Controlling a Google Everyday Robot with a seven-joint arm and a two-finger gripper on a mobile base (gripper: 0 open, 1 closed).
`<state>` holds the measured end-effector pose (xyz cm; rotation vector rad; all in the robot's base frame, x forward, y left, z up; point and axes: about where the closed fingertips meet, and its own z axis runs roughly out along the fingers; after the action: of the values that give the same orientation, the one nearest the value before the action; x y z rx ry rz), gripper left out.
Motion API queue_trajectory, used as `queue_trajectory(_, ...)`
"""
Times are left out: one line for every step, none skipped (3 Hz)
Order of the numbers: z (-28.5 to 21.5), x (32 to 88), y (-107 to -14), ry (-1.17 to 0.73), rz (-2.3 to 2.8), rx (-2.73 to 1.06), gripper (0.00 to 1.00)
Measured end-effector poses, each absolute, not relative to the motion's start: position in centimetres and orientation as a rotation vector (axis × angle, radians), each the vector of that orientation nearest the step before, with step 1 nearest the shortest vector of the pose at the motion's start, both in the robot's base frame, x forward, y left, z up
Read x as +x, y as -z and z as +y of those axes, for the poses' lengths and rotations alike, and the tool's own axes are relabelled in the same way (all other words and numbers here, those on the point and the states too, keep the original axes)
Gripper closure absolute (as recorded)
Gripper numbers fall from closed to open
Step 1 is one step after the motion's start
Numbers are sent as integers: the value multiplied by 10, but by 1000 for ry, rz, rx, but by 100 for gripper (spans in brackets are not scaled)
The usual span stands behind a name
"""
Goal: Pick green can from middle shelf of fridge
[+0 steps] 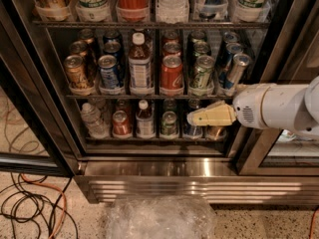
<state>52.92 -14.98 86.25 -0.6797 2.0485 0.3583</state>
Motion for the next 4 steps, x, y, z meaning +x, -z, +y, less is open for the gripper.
queue_trajectory(-150, 529, -863, -358, 2048, -680, 18)
queue_trajectory(-143, 533, -856, -364, 2049, -686, 16)
queue_trajectory(-138, 550, -839, -336, 2044, -681, 0)
queue_trajectory(-142, 575, -827, -262, 2024, -670, 0)
